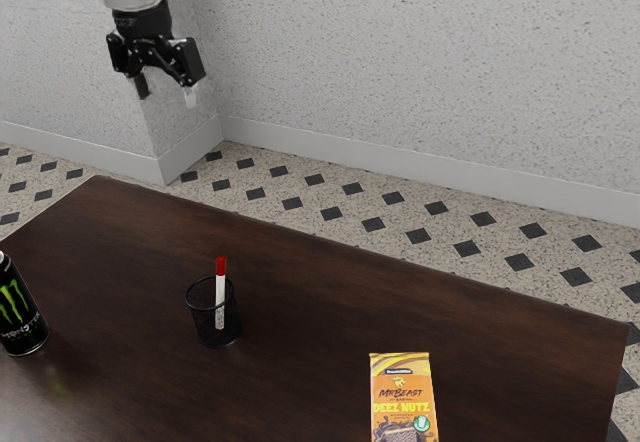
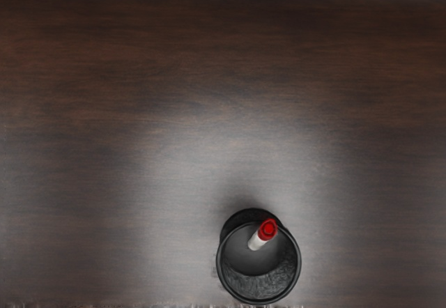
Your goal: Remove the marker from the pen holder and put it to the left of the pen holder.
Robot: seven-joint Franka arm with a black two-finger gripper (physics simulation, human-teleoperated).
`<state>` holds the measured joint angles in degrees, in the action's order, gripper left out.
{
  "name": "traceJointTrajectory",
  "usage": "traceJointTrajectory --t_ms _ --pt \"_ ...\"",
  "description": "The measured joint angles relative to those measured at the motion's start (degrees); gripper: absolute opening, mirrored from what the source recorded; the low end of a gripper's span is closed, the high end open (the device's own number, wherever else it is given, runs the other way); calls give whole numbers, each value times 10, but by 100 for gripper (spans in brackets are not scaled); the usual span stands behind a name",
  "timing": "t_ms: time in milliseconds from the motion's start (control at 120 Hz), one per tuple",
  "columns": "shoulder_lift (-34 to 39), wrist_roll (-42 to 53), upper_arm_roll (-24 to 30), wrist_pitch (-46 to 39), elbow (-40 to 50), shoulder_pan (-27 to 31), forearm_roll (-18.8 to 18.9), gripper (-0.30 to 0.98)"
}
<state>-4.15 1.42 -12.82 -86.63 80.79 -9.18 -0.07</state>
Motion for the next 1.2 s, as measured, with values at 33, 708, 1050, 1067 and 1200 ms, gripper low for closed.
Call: traceJointTrajectory --t_ms 33,708,1050,1067,1200 --pt "-1 2 -3 3 -2 8 0 69" --pt "-339 52 14 -127 -137 0 -35 69" --pt "-341 69 13 25 -94 -2 -67 69" --pt "-341 70 13 31 -90 -2 -65 69" --pt "-340 78 13 65 -72 -3 -45 69"
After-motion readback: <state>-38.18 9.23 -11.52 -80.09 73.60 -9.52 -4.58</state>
